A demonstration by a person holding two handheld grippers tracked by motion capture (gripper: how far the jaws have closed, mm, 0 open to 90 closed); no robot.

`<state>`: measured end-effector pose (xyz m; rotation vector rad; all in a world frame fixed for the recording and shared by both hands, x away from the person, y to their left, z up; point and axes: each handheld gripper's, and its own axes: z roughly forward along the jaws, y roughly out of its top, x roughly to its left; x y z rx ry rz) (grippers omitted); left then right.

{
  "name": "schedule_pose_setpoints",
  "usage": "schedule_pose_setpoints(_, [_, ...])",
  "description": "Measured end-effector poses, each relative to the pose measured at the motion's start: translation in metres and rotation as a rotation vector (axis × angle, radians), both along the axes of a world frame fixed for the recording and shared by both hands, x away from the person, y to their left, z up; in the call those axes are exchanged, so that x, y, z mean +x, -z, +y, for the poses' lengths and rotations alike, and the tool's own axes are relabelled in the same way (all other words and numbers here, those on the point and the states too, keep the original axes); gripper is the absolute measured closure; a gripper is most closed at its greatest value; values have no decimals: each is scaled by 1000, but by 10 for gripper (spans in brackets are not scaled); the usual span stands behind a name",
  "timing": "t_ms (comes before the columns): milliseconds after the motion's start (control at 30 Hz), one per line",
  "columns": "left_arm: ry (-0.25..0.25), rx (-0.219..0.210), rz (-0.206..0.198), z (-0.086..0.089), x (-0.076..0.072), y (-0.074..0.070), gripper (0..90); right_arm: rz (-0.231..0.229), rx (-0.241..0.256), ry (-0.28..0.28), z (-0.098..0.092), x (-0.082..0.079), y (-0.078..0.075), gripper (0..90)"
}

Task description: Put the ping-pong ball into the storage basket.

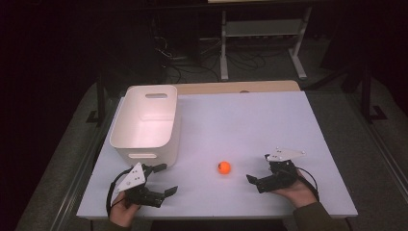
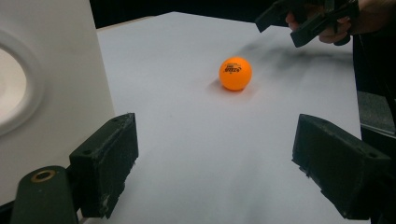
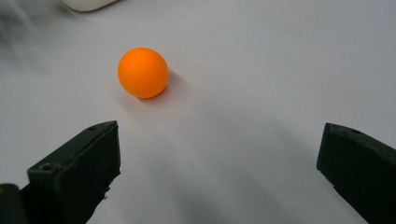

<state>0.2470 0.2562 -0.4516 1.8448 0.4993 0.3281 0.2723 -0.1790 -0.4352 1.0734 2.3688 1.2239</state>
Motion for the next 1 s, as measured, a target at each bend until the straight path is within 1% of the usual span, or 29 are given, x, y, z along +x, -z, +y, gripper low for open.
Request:
schedule_pose_setpoints(67, [-2, 1, 1, 0, 0, 0, 141, 0, 4, -2, 0, 0, 0, 0])
schedule_pose_setpoints(100, [-4, 0, 4, 0, 0, 0, 141, -2, -3, -5, 1, 1, -1, 0])
schedule_pose_setpoints(333, [-4, 0, 1, 0, 1, 0, 140, -2, -8, -5, 3, 5, -1, 0])
schedule_pose_setpoints(733, [-3, -1, -1, 0, 1, 0, 140, 9, 1, -12, 6, 10, -2, 0])
schedule_pose_setpoints(1000, [-3, -5, 1, 0, 0, 0, 140, 11, -3, -23, 9, 12, -2, 0])
